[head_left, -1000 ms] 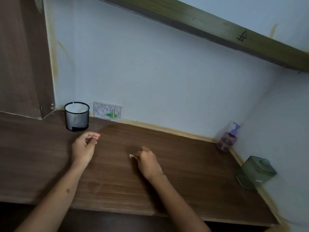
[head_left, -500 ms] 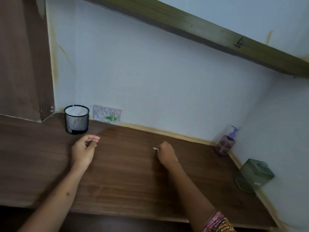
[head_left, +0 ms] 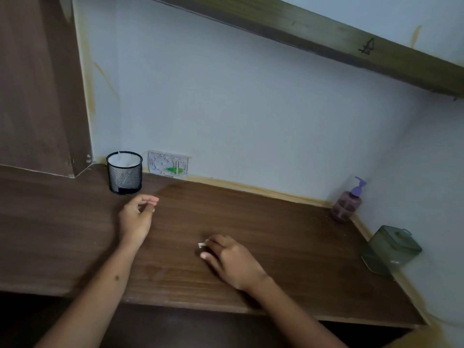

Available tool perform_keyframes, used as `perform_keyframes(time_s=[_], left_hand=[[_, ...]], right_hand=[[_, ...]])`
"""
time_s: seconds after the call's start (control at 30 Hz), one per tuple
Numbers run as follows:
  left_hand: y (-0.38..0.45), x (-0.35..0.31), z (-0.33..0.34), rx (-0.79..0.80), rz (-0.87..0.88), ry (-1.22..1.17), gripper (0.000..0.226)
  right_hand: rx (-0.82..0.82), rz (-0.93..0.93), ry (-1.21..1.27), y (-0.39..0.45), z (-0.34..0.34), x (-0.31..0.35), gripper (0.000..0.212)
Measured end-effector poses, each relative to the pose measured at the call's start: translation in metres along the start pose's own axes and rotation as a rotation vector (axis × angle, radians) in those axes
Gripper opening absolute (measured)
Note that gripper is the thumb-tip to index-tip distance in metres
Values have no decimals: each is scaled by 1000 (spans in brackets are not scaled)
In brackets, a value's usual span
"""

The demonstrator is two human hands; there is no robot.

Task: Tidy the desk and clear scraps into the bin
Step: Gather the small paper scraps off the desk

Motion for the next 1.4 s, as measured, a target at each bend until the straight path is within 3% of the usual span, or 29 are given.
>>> perform_keyframes(time_s=[0.17, 0.23, 0.33, 0.47, 0.6, 0.8, 0.9, 1.0, 1.03, 1.1, 1.17, 1.23, 1.4], left_hand=[[0, 2, 1, -2, 2, -6, 27], [1, 3, 2, 7, 1, -2, 28], [2, 4, 3, 19, -3, -4, 29], [2, 5, 1, 18, 3, -14, 31], [2, 6, 0, 13, 5, -16, 37], [4, 7, 0, 22, 15, -6, 36], [4, 5, 0, 21, 22, -16, 40], [2, 3, 0, 20, 24, -15, 35], [2, 3, 0, 21, 25, -17, 31], [1, 2, 0, 27, 24, -13, 26], [1, 3, 1, 34, 22, -10, 25], [1, 3, 2, 39, 21, -3, 25], [-3, -3, 4, 37, 25, 2, 21]], right_hand=[[-44, 279, 219, -47, -20, -62, 36], [-104, 375, 221, -61, -28, -79, 35], [-84, 419, 196, -72, -30, -82, 42], [110, 300, 181, -62, -17, -49, 59], [221, 210, 102, -43, -1, -21, 95], [272, 181, 30, -41, -6, -6, 84], [291, 264, 30, -57, -11, -31, 101], [268, 490, 13, -90, -10, -86, 121], [249, 596, 3, -106, -12, -106, 120], [240, 774, -29, -138, -18, -138, 98], [249, 851, -33, -162, -20, -152, 72], [239, 860, -5, -169, -19, -147, 68], [181, 656, 138, -128, -18, -76, 110]])
Point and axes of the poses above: each hand's wrist, its own y-axis towards the middle knuckle, its own z-axis out of the palm, x = y × z, the point moved 3 cm from there along y, towards the middle knuckle, and after that the axes turned 11 degrees about -y, right-handed, at the moved point
